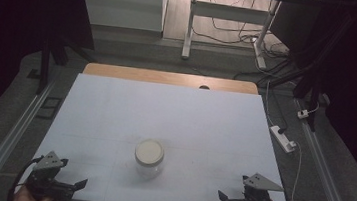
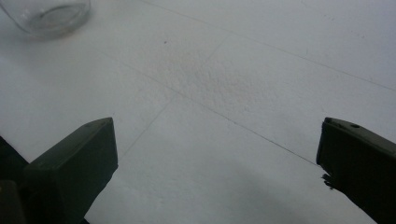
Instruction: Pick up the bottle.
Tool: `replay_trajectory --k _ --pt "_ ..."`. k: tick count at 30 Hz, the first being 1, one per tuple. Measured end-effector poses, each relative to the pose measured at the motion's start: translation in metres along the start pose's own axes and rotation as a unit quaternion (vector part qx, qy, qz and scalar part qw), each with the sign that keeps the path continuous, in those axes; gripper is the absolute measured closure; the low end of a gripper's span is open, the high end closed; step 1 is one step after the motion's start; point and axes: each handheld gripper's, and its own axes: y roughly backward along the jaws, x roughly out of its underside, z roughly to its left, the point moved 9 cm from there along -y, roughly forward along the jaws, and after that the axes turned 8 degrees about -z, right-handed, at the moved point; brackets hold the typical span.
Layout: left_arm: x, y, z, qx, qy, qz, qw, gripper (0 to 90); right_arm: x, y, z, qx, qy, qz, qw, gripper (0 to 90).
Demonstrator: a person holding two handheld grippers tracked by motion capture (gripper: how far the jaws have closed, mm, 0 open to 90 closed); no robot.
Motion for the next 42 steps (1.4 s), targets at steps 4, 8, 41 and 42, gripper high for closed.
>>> replay_trajectory --k 4,8,41,42 --pt "0.0 -0.0001 0.0002 -0.004 -0.001 0.001 1.0 0.0 -0.0013 0.0021 -0.0036 -0.01 -0.028 -0.011 0.9995 0.0" --pt "0.0001 -0.0003 0.0001 -0.004 -0.002 0.002 1.0 0.0 -0.0012 0.0019 -0.004 -0.016 -0.036 -0.011 0.9992 0.0" --pt "-0.0079 -0.0011 -0.0044 0.013 -0.009 -0.017 0.9997 0.0 0.0014 -0.0014 0.0019 -0.027 -0.011 0.008 0.9995 0.0" --pt "-0.009 -0.001 -0.005 0.012 -0.012 -0.019 0.9997 0.0 0.0014 -0.0015 0.0019 -0.027 -0.01 0.008 0.9995 0.0"
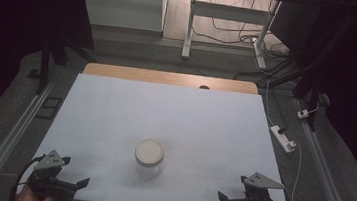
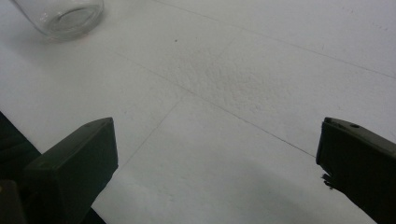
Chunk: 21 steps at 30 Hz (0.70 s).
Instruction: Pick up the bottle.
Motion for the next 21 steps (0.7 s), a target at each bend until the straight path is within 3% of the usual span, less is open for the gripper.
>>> replay_trajectory --k 12,18,21 --pt "-0.012 -0.005 -0.006 0.006 -0.019 -0.012 0.9997 0.0 0.001 -0.001 0.0 -0.003 -0.002 0.005 1.0 0.0" --pt "-0.018 -0.01 -0.013 0.029 -0.039 -0.017 0.9987 0.0 0.001 -0.002 0.0 -0.003 -0.002 0.007 1.0 0.0" --pt "-0.023 -0.014 -0.016 0.054 -0.042 -0.025 0.9973 0.0 0.001 -0.002 0.0 -0.004 0.0 0.008 1.0 0.0"
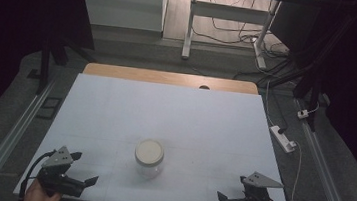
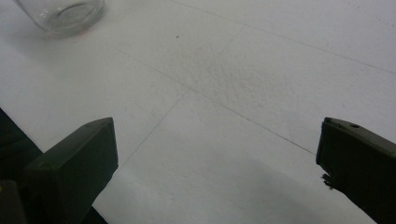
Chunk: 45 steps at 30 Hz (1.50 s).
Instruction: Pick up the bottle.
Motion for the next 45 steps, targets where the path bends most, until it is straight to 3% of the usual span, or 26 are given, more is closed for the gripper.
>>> replay_trajectory --k 5,13,20,27,34,45 --pt "-0.003 -0.007 -0.002 0.017 -0.006 -0.008 0.9998 0.0 0.0 0.0 0.0 0.0 0.0 0.001 1.0 0.0" --pt "-0.01 -0.017 -0.005 0.014 -0.004 -0.01 0.9998 0.4 0.0 -0.001 0.0 -0.001 0.0 0.003 1.0 0.0" --pt "-0.018 -0.04 -0.016 0.029 -0.03 -0.003 0.9991 0.0 0.0 -0.001 0.0 -0.001 0.0 0.004 1.0 0.0" --pt "-0.028 -0.051 -0.021 0.038 -0.018 -0.011 0.9991 0.0 0.0 -0.001 0.0 -0.001 0.0 0.004 1.0 0.0" --pt "-0.036 -0.069 -0.032 0.048 -0.041 0.004 0.998 0.0 0.001 -0.001 0.0 -0.001 0.0 0.004 1.0 0.0" --pt "-0.045 -0.096 -0.047 0.068 -0.085 0.016 0.9939 0.0 0.001 -0.001 0.0 -0.001 0.0 0.005 1.0 0.0"
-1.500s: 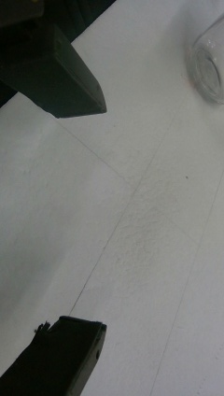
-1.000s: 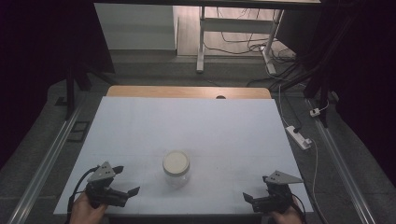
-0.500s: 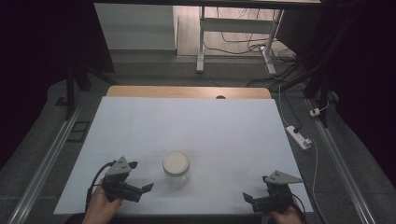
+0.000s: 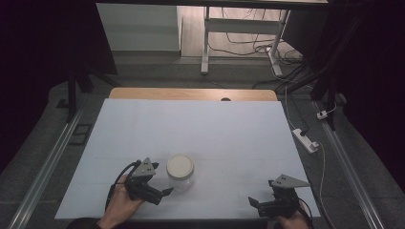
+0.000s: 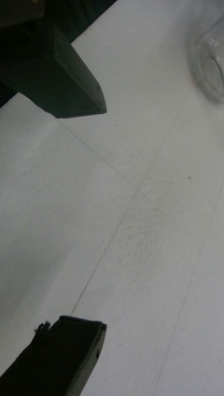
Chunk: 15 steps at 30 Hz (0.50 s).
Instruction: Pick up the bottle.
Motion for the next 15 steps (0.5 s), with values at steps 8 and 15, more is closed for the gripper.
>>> replay_trajectory --k 8,15 --pt "-0.01 -0.019 -0.003 0.024 -0.007 -0.008 0.9997 0.0 0.0 0.0 0.0 -0.001 -0.001 0.0 1.0 0.0" --pt "-0.016 -0.035 -0.005 0.037 -0.023 -0.004 0.999 0.0 0.0 0.0 0.0 -0.002 0.0 0.0 1.0 0.0"
